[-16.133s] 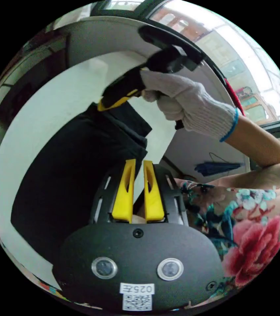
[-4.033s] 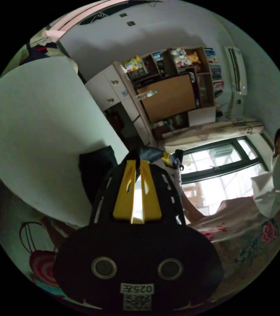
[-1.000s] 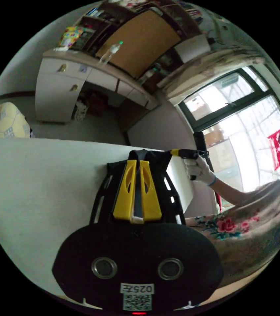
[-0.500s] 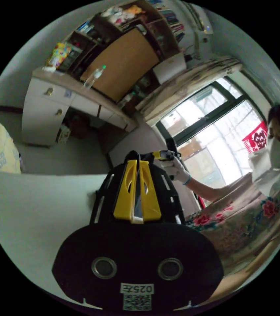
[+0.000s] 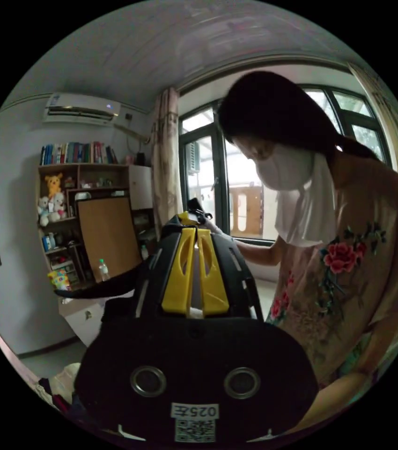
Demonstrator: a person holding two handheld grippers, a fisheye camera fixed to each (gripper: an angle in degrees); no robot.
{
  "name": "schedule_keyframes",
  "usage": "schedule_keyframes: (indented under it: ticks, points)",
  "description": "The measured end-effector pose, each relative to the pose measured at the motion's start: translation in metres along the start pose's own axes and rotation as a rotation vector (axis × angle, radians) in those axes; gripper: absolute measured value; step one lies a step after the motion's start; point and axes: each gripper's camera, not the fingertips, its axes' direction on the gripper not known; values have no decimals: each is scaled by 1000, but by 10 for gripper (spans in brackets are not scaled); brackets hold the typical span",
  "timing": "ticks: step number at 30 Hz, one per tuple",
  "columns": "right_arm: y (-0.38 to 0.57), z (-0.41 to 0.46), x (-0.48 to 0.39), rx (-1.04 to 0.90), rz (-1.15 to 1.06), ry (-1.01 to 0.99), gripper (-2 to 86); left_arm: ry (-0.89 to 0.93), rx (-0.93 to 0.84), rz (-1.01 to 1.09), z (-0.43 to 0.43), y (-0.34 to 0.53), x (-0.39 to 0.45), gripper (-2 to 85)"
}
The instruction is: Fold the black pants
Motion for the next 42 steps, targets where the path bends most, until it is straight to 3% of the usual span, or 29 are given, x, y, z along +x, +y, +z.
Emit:
schedule_keyframes:
  ticks: [2, 7, 12, 15, 23, 27, 30, 37, 42]
  points:
    - [32, 3, -11, -102, 14, 103, -10, -13, -65, -47, 16, 27, 29, -11]
    - [191, 25, 22, -588, 208, 379, -9, -155, -332, -343, 120, 160, 108, -13]
    - [374, 29, 93, -890, 510, 405, -9, -235, -700, -436, 243, 280, 187, -12]
    - [453, -2, 111, -927, 671, 390, -9, -131, -727, -545, 293, 318, 220, -11]
    - [552, -120, 106, -781, 973, 408, 1, 154, -904, -563, 377, 349, 249, 17]
    - [560, -173, 64, -564, 995, 505, 80, 261, -795, -706, 341, 349, 232, 52]
    - [535, -163, 25, -430, 891, 469, 113, 169, -644, -827, 272, 338, 206, 77]
    - [484, 9, 34, -522, 663, 286, 132, -420, -625, -1068, 116, 385, 73, 89]
    - [473, 104, 75, -638, 605, 271, 135, -481, -733, -1067, 97, 422, -17, 103]
